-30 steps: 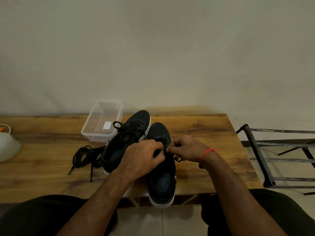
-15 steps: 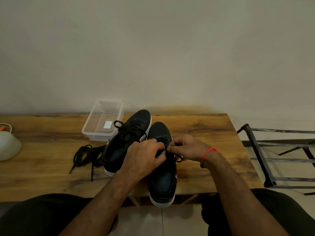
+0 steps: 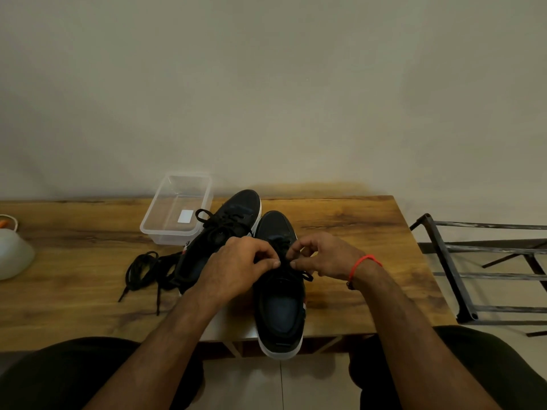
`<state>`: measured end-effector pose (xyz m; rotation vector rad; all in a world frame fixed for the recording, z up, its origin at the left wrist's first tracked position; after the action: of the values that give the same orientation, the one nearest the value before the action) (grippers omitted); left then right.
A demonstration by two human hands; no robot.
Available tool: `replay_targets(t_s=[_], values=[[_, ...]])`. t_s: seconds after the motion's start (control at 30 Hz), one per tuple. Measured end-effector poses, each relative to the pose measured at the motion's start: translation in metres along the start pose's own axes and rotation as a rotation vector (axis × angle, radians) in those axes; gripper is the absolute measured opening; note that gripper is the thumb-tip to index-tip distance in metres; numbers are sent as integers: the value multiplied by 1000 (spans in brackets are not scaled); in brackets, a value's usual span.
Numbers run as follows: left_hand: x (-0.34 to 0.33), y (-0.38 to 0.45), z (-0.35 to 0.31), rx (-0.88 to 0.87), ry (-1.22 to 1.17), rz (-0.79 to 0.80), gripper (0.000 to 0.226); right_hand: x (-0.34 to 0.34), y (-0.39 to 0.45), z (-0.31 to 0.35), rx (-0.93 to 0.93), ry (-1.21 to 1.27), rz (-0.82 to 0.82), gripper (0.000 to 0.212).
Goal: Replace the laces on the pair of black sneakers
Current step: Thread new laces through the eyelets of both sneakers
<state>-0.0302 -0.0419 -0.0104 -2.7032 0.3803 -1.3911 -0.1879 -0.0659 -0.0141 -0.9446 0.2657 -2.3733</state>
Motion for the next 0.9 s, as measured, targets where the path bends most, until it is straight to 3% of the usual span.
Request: replay_targets(t_s=[0.4, 0.6, 0.77, 0.9], values=[[-4, -1, -5, -11, -63, -31, 5, 3, -1, -2, -22, 26, -32, 2], [0, -1, -1, -22, -38, 57, 23, 18, -3, -14, -134, 101, -152, 3], [-3, -1, 3, -14, -39, 95, 13, 34, -9, -22, -214, 112, -326, 10], [-2, 0, 5, -8, -55, 132, 9, 38, -11, -24, -228, 139, -368, 9]])
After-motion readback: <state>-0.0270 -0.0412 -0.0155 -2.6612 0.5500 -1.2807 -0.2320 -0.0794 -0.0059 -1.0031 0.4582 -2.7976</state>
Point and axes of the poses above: each hand's wrist, its own y-axis towards the middle knuckle, its own x-axis out of the back of the hand, z = x × y, the point moved 8 cm from there along y, towards the middle knuckle, and after that the axes turned 2 degrees about x, right-handed, at the moved point
